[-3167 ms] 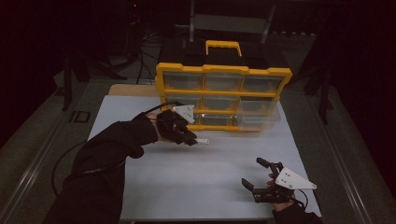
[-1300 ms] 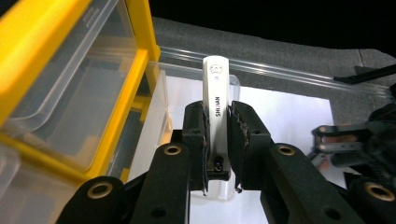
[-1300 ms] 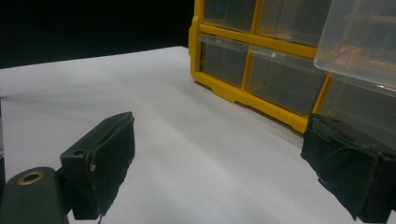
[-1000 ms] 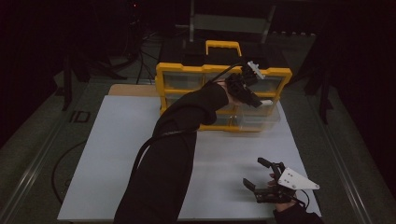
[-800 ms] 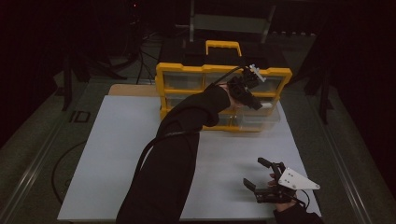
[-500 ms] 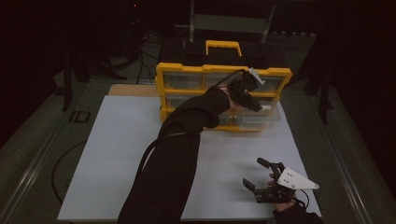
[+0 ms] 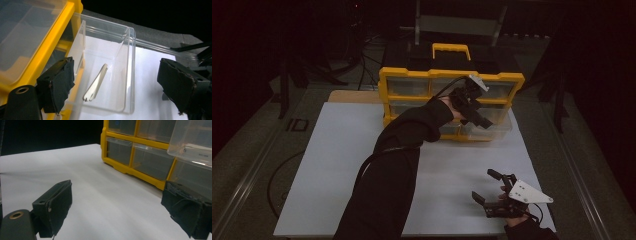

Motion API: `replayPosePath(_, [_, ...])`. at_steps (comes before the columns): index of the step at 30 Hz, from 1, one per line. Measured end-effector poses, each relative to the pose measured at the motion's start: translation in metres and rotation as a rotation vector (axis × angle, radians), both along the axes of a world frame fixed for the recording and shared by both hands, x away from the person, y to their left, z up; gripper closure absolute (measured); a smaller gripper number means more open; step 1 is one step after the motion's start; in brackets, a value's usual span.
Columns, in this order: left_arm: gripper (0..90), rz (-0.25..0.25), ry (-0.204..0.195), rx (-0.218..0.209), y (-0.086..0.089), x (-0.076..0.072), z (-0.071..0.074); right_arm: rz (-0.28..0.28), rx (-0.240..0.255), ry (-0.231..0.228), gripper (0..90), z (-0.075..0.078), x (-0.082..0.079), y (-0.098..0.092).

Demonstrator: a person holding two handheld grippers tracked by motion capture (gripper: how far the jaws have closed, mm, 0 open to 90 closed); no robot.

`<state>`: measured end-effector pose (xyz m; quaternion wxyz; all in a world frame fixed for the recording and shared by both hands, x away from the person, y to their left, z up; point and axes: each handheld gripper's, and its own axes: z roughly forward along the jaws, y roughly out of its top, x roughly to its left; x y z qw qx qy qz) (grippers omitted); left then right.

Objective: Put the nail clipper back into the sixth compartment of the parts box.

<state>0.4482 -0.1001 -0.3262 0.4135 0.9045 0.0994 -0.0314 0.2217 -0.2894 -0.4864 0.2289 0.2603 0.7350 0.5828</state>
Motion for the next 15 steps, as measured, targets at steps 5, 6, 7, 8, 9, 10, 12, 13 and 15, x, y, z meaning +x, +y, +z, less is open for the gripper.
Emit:
replayPosePath(5, [6.6, -0.006, -0.026, -0.037, 0.011, -0.009, 0.0, -0.005, 0.0, 0.001, 9.9, 0.0, 0.0, 0.0])
replayPosePath(6, [5.8, -0.004, -0.026, -0.04, 0.012, -0.01, 0.0, -0.006, -0.001, 0.001, 9.9, 0.0, 0.0, 0.0])
replayPosePath(7, [5.7, -0.003, -0.02, -0.044, 0.015, -0.011, 0.0, -0.006, -0.001, 0.004, 9.9, 0.0, 0.0, 0.0])
replayPosePath(8, [5.0, 0.004, -0.022, -0.053, 0.018, -0.013, -0.001, -0.008, -0.002, 0.004, 9.9, 0.0, 0.0, 0.0])
replayPosePath(9, [4.3, 0.006, -0.026, -0.065, 0.021, -0.014, -0.001, -0.009, -0.003, 0.004, 9.9, 0.0, 0.0, 0.0])
replayPosePath(10, [4.1, 0.009, -0.038, -0.069, 0.025, -0.015, -0.002, -0.009, -0.003, 0.004, 9.8, 0.0, 0.0, 0.0])
replayPosePath(12, [3.8, 0.017, -0.036, -0.085, 0.031, -0.016, -0.003, -0.01, -0.004, 0.006, 9.9, -0.001, 0.0, 0.0])
replayPosePath(13, [3.3, 0.021, -0.031, -0.086, 0.034, -0.016, -0.003, -0.013, -0.007, 0.004, 9.9, -0.001, 0.001, 0.0])
replayPosePath(15, [2.7, 0.029, -0.04, -0.089, 0.041, -0.018, -0.004, -0.017, -0.006, 0.003, 9.9, -0.001, 0.001, -0.001])
